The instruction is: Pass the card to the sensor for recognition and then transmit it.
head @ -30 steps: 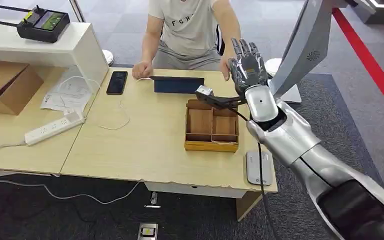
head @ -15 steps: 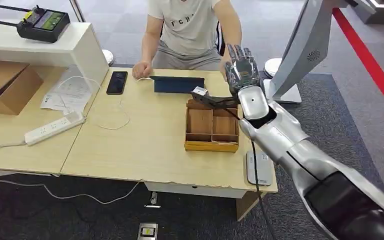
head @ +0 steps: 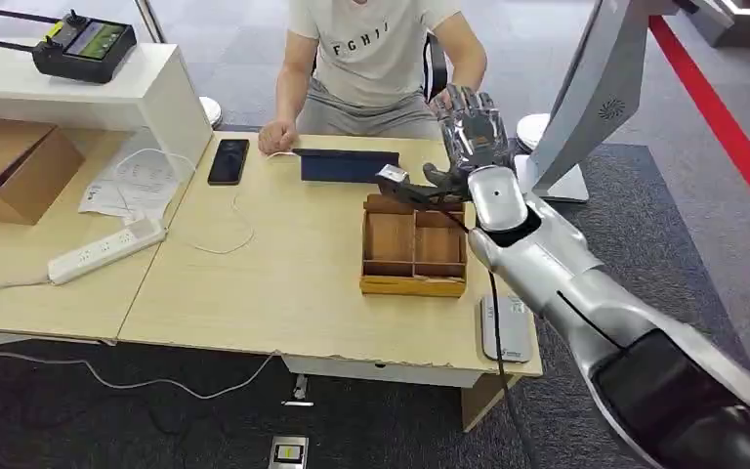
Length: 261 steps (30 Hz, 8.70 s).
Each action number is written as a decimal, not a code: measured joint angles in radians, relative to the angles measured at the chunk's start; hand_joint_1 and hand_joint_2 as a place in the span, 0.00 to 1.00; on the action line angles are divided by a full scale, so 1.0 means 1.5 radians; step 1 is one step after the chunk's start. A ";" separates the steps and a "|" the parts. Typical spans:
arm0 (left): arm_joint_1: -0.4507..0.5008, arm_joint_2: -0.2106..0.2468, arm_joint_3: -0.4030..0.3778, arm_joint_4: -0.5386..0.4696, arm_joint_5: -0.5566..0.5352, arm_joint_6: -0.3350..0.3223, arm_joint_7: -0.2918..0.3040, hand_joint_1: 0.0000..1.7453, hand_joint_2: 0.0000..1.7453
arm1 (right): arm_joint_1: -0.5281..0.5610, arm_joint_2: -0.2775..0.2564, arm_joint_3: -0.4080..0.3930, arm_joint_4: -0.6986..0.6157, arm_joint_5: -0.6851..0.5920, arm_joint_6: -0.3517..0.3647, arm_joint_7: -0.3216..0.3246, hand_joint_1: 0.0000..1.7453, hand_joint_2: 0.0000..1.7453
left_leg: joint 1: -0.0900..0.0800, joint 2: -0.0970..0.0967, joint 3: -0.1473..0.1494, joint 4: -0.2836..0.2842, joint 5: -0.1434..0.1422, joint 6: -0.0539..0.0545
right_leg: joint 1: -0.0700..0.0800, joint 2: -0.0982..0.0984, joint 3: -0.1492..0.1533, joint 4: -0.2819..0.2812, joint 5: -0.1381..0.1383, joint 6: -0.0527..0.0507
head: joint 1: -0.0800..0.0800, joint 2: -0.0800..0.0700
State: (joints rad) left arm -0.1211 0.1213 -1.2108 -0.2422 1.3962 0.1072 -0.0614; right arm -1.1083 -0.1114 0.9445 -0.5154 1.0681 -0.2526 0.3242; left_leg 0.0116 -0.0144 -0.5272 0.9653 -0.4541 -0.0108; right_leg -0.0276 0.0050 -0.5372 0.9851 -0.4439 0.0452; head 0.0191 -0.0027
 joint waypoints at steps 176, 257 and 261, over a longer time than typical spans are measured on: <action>0.004 -0.058 0.072 -0.004 0.089 0.128 -0.046 0.00 0.00 | 0.407 -0.001 -0.062 -0.277 -0.043 -0.011 0.038 0.00 1.00 | 0.001 0.003 0.007 0.000 0.000 0.000 | 0.001 0.001 0.003 -0.001 0.001 0.000 | 0.000 0.000; 0.007 -0.066 0.079 0.007 0.090 0.119 -0.009 0.00 0.00 | 0.303 -0.006 -0.036 -0.135 0.025 0.081 0.053 0.00 1.00 | 0.001 0.003 0.008 0.000 0.000 0.000 | 0.002 0.001 0.003 -0.001 0.001 -0.001 | 0.000 0.000; 0.007 -0.063 0.079 0.008 0.090 0.122 -0.009 0.00 0.00 | 0.301 -0.007 -0.034 -0.135 0.026 0.085 0.053 0.00 1.00 | 0.001 0.003 0.008 0.000 0.000 0.000 | 0.002 0.001 0.003 -0.001 0.001 -0.001 | 0.000 0.000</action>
State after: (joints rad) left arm -0.1105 0.0271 -1.0929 -0.2308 1.5316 0.2907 -0.0744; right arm -0.6575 -0.1213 0.8938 -0.7172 1.1067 -0.1255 0.4036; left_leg 0.0136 -0.0101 -0.5158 0.9660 -0.4541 -0.0111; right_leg -0.0253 0.0070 -0.5329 0.9836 -0.4421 0.0444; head 0.0191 -0.0027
